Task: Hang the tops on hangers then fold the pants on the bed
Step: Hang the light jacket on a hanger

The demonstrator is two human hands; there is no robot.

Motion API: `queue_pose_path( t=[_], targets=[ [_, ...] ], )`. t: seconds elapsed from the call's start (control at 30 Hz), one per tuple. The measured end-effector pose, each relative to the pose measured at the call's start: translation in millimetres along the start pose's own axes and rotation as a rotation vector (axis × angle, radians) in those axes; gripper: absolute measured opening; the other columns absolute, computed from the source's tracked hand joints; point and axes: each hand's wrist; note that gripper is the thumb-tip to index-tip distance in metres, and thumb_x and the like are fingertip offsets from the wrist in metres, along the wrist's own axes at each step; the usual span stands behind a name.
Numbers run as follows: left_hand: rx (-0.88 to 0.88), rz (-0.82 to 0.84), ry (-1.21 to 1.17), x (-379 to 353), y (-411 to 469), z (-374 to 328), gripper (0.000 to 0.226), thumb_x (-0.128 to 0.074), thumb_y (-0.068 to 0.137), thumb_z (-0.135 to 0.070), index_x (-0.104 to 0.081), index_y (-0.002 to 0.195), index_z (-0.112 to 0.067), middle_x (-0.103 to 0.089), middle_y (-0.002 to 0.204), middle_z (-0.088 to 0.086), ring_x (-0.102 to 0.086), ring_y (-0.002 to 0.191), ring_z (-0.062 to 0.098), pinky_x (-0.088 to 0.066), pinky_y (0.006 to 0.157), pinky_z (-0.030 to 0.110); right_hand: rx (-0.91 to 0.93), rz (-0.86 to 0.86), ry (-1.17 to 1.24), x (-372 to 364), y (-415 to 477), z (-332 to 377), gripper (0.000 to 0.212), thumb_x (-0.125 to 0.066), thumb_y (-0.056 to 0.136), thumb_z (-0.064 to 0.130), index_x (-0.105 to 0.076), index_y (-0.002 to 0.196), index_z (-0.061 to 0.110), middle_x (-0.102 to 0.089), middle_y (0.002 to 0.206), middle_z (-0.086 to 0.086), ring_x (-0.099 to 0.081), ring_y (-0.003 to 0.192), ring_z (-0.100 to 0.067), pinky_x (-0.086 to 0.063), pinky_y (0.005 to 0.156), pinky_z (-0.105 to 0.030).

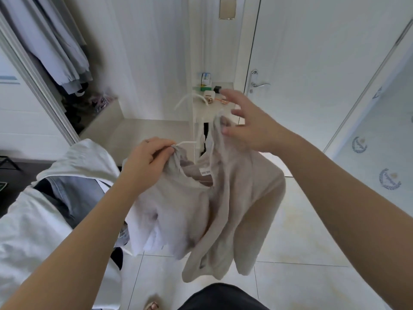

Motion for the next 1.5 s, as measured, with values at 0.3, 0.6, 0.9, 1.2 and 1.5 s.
queue_pose_path(
  t=[0.3, 0.6, 0.9, 1.2, 1.5],
  targets=[
    [0.027, 0.022, -0.002, 17.2, -1.5, -0.1, 0.020, -0.060, 0.100, -0.007, -0.076, 0.110, -0.011, -0.072, 0.099, 0.000, -0.057, 0.093, -0.014, -0.038, 0.084, 0.002, -0.035, 0.246, -0.040, -17.8, -35.4, -19.6, 0.016, -0.059, 0.100, 0.037, -0.072, 0.109, 0.033, -0.062, 0.070, 0.016, -0.054, 0.065, -0.001, -0.040, 0.062, -0.012],
    [0.169, -0.130, -0.230, 9.4, 4.7, -11.0, 0.020, -0.056, 0.103, -0.011, -0.070, 0.098, -0.025, -0.070, 0.083, -0.005, -0.060, 0.076, 0.005, -0.050, 0.075, 0.026, -0.090, 0.276, -0.141, -31.6, -51.6, -25.9, 0.025, -0.059, 0.099, 0.025, -0.066, 0.075, 0.023, -0.053, 0.063, 0.010, -0.047, 0.059, -0.004, -0.037, 0.060, -0.022],
    [0.126, 0.254, -0.092, 19.0, 32.2, -16.5, 0.049, -0.030, 0.096, -0.063, -0.060, 0.130, -0.044, -0.068, 0.115, -0.024, -0.059, 0.115, -0.002, -0.042, 0.102, 0.025, -0.092, 0.009, 0.119, -42.5, -55.9, -20.5, 0.024, -0.057, 0.102, 0.020, -0.069, 0.083, 0.011, -0.067, 0.077, -0.009, -0.051, 0.064, -0.008, -0.037, 0.062, -0.019],
    [-0.033, 0.123, 0.028, 4.7, 29.1, -1.2, 0.019, -0.059, 0.101, -0.017, -0.063, 0.093, -0.034, -0.064, 0.081, -0.017, -0.056, 0.082, -0.004, -0.038, 0.074, 0.010, -0.090, 0.073, 0.110, -26.3, -48.5, -27.3, 0.016, -0.061, 0.100, 0.026, -0.068, 0.112, 0.033, -0.072, 0.107, 0.015, -0.065, 0.104, -0.002, -0.049, 0.088, -0.017],
    [-0.004, 0.023, 0.080, 35.8, 80.3, 7.1, 0.012, -0.053, 0.103, -0.015, -0.064, 0.098, -0.014, -0.064, 0.082, 0.005, -0.057, 0.078, 0.020, -0.041, 0.071, 0.026, -0.111, 0.196, -0.043, 33.3, -40.7, -24.3, 0.027, -0.056, 0.100, 0.015, -0.075, 0.085, 0.027, -0.071, 0.082, 0.003, -0.060, 0.073, -0.010, -0.046, 0.069, -0.029]
  ],
)
Point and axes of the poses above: each hand's wrist, its own y-axis towards the middle knuckle, its own x-axis out of the back of the hand, z = x × y
